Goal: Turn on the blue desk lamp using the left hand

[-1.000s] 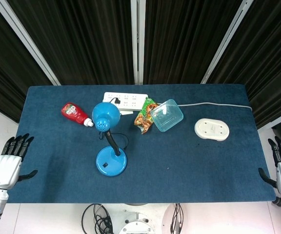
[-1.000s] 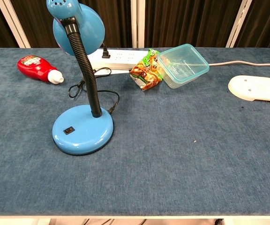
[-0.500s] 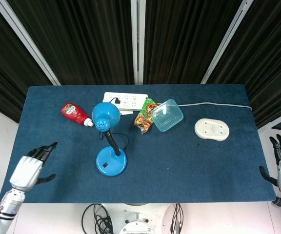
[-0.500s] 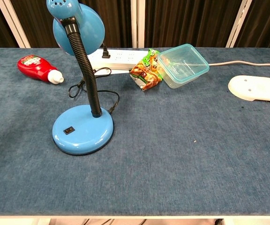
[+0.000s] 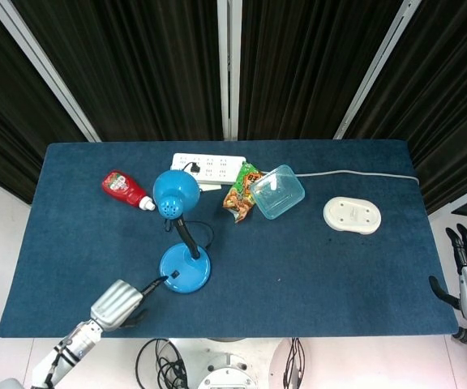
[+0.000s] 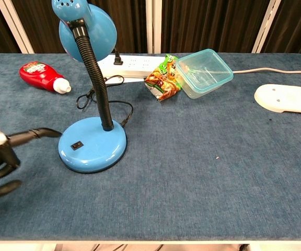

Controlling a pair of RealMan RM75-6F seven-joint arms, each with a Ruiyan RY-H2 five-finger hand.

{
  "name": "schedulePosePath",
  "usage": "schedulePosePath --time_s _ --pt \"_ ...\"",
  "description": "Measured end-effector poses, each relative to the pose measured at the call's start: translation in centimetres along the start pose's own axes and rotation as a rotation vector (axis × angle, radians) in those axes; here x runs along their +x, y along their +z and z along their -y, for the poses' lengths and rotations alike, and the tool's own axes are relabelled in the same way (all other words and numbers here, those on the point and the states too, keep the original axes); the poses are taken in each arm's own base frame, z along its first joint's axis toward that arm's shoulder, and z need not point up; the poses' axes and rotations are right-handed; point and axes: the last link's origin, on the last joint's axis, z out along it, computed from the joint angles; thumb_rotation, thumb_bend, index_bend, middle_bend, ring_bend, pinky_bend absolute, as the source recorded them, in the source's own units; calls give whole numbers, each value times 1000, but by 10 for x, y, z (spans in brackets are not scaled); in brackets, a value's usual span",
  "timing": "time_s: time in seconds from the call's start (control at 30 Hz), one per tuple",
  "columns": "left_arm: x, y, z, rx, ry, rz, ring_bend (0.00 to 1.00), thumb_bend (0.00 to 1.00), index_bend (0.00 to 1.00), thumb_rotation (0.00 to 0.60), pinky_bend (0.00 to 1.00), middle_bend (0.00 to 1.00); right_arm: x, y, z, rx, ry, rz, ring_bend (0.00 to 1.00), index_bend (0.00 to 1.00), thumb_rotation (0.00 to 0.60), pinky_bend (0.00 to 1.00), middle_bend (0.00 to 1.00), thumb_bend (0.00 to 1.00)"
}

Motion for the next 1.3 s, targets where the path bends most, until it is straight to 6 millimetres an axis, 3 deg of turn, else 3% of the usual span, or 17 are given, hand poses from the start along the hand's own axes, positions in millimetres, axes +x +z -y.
schedulePosePath --time_s 0.53,1.3 --pt "0 28 -8 16 66 64 842 450 0 600 866 856 3 -2 -12 -21 12 -7 0 0 600 0 0 209" --pt "-5 28 -1 78 81 96 848 455 0 600 869 859 -1 0 -11 -27 7 12 0 0 600 0 0 209"
